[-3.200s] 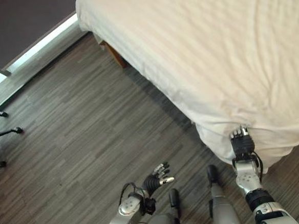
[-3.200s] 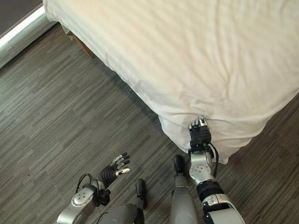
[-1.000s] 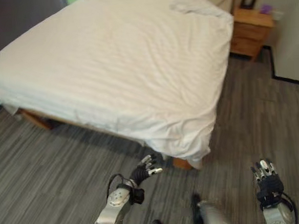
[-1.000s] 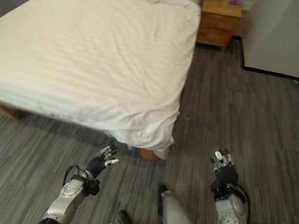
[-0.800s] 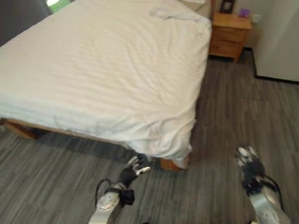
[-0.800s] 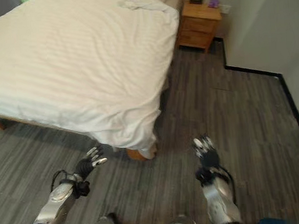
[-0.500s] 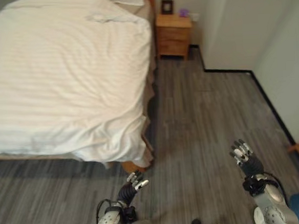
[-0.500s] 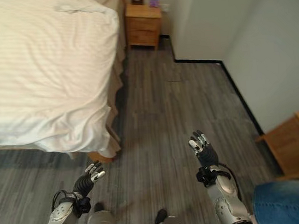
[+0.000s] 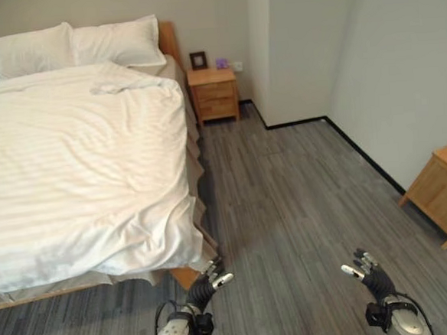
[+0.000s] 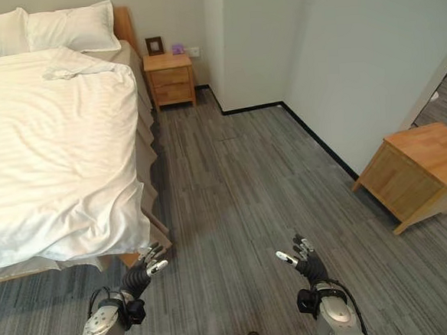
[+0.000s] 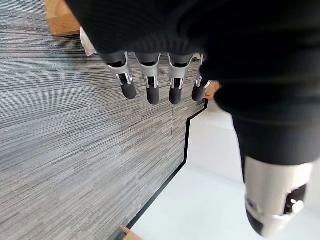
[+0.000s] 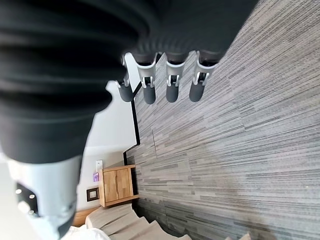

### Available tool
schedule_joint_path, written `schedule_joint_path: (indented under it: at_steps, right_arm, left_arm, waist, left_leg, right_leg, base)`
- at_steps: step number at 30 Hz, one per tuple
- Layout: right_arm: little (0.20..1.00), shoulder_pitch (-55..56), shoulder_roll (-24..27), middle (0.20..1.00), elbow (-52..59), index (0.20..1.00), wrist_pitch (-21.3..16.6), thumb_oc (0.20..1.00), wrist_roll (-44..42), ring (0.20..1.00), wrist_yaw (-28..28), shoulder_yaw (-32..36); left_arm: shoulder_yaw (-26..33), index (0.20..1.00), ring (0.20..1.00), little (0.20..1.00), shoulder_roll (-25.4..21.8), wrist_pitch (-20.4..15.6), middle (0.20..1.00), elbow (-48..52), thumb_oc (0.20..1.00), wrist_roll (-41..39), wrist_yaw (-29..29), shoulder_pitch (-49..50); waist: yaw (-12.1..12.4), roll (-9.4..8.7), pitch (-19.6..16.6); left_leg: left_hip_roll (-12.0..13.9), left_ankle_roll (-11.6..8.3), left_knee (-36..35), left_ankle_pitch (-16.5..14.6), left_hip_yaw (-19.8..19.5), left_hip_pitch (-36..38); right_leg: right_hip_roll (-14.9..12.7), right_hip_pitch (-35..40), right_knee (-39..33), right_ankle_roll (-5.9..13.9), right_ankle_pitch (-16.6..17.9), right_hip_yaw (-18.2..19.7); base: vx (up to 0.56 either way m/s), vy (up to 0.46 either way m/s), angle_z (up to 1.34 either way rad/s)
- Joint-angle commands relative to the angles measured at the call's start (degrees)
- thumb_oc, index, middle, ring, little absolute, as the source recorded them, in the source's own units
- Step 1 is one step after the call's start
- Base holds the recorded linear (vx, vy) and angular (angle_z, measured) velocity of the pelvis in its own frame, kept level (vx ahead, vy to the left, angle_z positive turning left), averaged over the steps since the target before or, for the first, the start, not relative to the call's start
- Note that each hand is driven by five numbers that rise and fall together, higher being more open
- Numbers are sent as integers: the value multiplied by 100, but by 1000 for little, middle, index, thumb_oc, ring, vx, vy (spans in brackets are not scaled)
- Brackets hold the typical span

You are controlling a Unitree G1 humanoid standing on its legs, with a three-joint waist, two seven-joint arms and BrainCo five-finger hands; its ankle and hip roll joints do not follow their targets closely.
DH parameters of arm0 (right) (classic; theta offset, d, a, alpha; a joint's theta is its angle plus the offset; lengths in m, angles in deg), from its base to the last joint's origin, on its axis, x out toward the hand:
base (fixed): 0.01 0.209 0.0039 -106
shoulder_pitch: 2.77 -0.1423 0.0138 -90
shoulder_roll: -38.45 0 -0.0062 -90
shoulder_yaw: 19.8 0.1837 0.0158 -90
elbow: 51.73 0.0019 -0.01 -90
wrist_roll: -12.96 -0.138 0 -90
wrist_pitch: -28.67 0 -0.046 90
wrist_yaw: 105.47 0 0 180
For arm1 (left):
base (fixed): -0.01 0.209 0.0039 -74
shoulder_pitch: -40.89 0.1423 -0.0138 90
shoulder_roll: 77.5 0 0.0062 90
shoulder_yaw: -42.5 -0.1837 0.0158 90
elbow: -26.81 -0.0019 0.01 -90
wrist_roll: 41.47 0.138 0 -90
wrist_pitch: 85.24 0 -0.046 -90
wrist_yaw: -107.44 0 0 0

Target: Making the bed.

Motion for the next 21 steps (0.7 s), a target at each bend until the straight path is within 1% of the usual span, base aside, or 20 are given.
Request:
schedule_joint_path:
  at_steps: [1,2,3,5,6,7,8,10,11,13,14,16,17,18,19,21]
  right_arm:
    - [1000,-263,204,1000,483,1000,-189,1000,-245,1000,-117,26]
    - [1000,-251,184,1000,518,1000,-219,1000,-241,1000,-65,84]
    - [1000,-249,184,1000,520,1000,-219,1000,-241,1000,-65,85]
    - [1000,-214,87,1000,545,1000,-291,1000,-556,1000,-62,214]
    - [1000,-276,77,1000,506,1000,-281,1000,-626,1000,-86,146]
    - [1000,-337,92,1000,451,1000,-242,1000,-559,1000,-49,69]
    - [1000,-423,45,1000,431,1000,-203,1000,-563,1000,-11,-21]
    - [1000,-436,-1,1000,526,1000,-188,1000,-610,1000,-98,-55]
    - [1000,-420,19,1000,546,1000,-175,1000,-484,1000,-139,-79]
    - [1000,-419,18,1000,547,1000,-174,1000,-483,1000,-139,-80]
    - [1000,-430,-51,1000,463,1000,-145,1000,-381,1000,-40,-53]
    - [1000,-445,-147,1000,475,1000,-166,1000,-640,1000,-40,-52]
    - [1000,-444,-147,1000,475,1000,-166,1000,-641,1000,-41,-52]
    - [1000,-490,-153,1000,451,1000,-163,1000,-725,1000,-74,-69]
    - [1000,-537,-103,1000,462,1000,-191,1000,-812,1000,-108,-135]
    - [1000,-528,10,1000,460,1000,-201,1000,-803,1000,-102,-121]
  left_arm:
    - [304,1000,1000,1000,118,-136,1000,-316,1000,-116,190,-84]
    - [269,1000,1000,1000,89,-158,1000,-288,1000,-34,209,-97]
    - [269,1000,1000,1000,89,-158,1000,-288,1000,-34,209,-96]
    - [211,1000,1000,1000,-54,-152,1000,-113,1000,28,186,-111]
    - [197,1000,1000,1000,-237,-157,1000,-86,1000,91,147,-231]
    - [194,1000,1000,1000,-317,-164,1000,-174,1000,270,207,-333]
    - [262,1000,1000,1000,-410,-181,1000,-181,1000,484,334,-407]
    - [376,1000,1000,1000,-474,-173,1000,-175,1000,379,377,-407]
    - [448,1000,1000,1000,-493,-182,1000,-239,1000,284,357,-418]
    - [448,1000,1000,1000,-494,-184,1000,-241,1000,282,356,-417]
    - [485,1000,1000,1000,-473,-193,1000,-335,1000,248,400,-454]
    - [464,1000,1000,1000,-406,-189,1000,-377,1000,122,443,-446]
    - [464,1000,1000,1000,-406,-189,1000,-377,1000,122,443,-445]
    - [432,1000,1000,1000,-373,-179,1000,-410,1000,72,455,-492]
    - [356,1000,1000,1000,-319,-180,1000,-490,1000,20,409,-521]
    - [249,1000,1000,1000,-296,-132,1000,-466,1000,52,358,-528]
  waist:
    - [155,5,101]
    - [112,23,73]
    - [107,23,69]
    - [21,47,84]
    - [-24,67,235]
    - [-32,61,299]
    - [-12,63,356]
    - [45,87,390]
    - [77,100,378]
    - [74,98,398]
    - [125,68,320]
    - [155,19,291]
    - [156,21,293]
    - [160,6,287]
    - [199,-25,209]
    - [182,15,199]
  left_leg:
    - [85,-152,18,-79,-183,-34]
    - [26,-131,-8,-68,-226,-38]
    - [25,-130,-8,-67,-231,-43]
    - [-22,-61,1,-66,-227,-65]
    - [-15,31,103,-98,-198,-105]
    - [-15,45,145,-100,-212,-126]
    - [4,54,160,-113,-229,-114]
    - [125,28,108,-106,-176,-60]
    - [222,-25,65,-93,-196,-43]
    - [219,-24,58,-96,-198,-14]
    - [457,-180,41,-75,-241,9]
    - [651,-330,43,-26,-219,38]
    - [654,-331,41,-25,-218,42]
    - [764,-403,60,45,-233,15]
    - [1032,-566,-1,274,-231,-73]
    - [1279,-640,65,602,-343,-259]
  right_leg:
    - [-112,-360,756,235,-390,-294]
    - [-128,-393,781,243,-368,-294]
    - [-130,-396,784,244,-370,-299]
    - [-187,-561,1065,256,-404,-266]
    - [-268,-948,1721,302,-408,-165]
    - [-278,-1011,1847,341,-393,-89]
    - [-391,-1079,1962,429,-268,33]
    - [-726,-1102,1982,439,-60,-10]
    - [-1007,-1073,1918,466,130,21]
    - [-1011,-1048,1921,471,122,19]
    - [-1367,-825,1531,602,378,172]
    - [-1388,-796,1263,724,465,315]
    - [-1384,-792,1260,723,467,315]
    - [-1322,-738,1190,757,371,334]
    - [-1090,-516,746,727,0,162]
    - [-770,-399,636,575,-160,155]
  base:
    - [-131,201,6]
    - [-114,135,6]
    - [-82,80,0]
    - [-139,107,7]
    - [-216,92,7]
    - [-221,36,-8]
    - [-106,-75,-13]
    - [-53,-169,-8]
    - [-10,-152,-1]
    - [16,-201,-6]
    - [55,-458,-11]
    - [57,-416,-11]
    - [22,-247,-26]
    - [21,-488,-30]
    - [27,-610,-15]
    - [-5,-530,22]
